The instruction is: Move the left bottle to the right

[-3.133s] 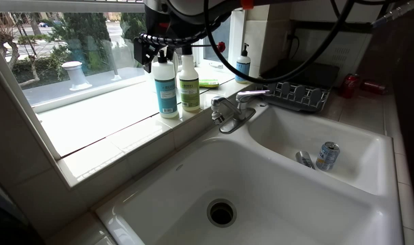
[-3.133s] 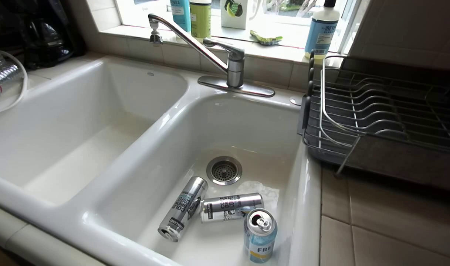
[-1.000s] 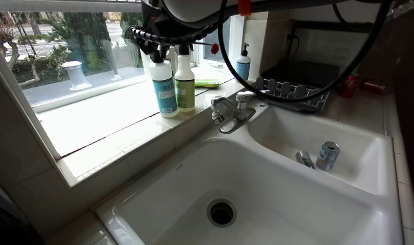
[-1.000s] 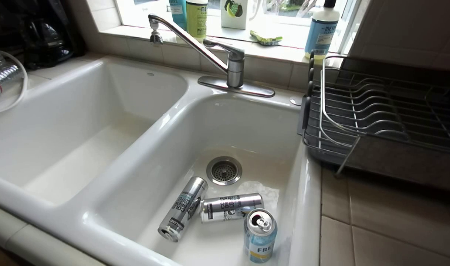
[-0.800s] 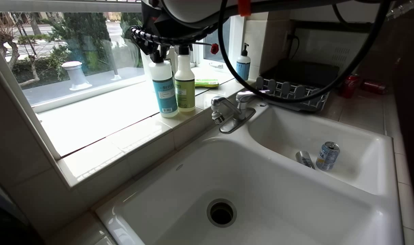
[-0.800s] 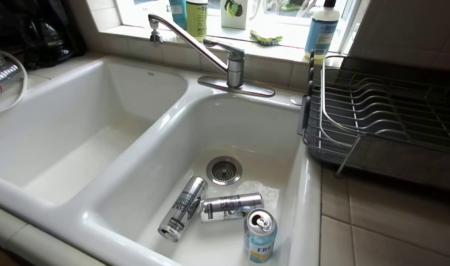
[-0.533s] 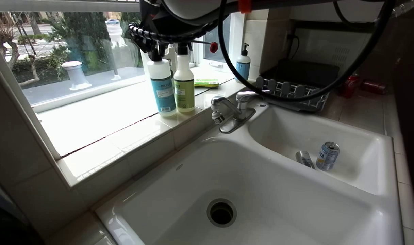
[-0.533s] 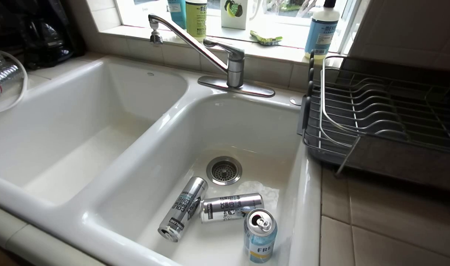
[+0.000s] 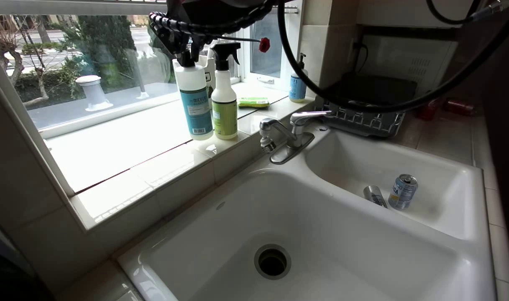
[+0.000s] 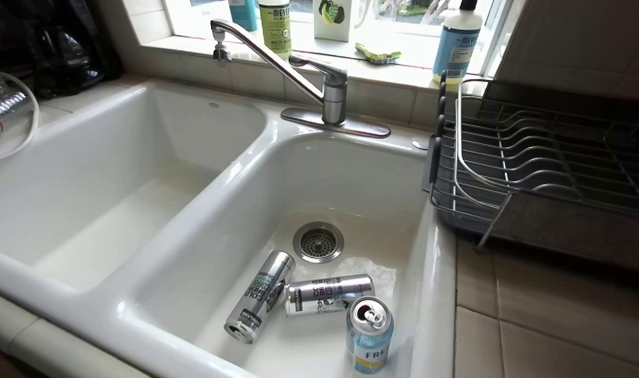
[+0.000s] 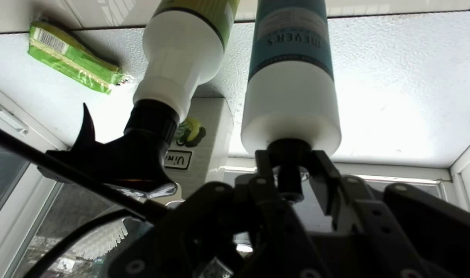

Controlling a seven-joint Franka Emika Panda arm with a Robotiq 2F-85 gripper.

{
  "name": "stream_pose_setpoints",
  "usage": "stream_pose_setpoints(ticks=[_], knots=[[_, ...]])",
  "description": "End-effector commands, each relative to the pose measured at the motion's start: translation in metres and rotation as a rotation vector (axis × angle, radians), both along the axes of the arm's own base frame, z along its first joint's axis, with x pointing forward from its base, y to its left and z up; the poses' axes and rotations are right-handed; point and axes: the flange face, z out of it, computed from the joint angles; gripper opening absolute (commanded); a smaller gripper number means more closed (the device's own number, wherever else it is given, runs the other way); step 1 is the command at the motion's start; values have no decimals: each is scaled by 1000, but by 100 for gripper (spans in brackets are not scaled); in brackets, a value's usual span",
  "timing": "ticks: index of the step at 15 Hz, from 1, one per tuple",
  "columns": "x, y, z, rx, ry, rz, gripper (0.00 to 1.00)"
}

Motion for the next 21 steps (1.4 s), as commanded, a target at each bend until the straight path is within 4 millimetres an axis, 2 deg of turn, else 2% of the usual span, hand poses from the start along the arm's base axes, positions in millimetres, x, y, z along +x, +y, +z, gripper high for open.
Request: stream_pose_setpoints(ticks=[1,6,9,16,19,21], knots=[[-17,7,8,29,55,-2,8],[-46,15,26,56,123,19,8],[-70,5,42,47,170,-17,8],[-127,-27,102,54,134,-105,8],[-142,-53,123,62,96,-178,8],[-144,-76,133,67,73,-236,8]])
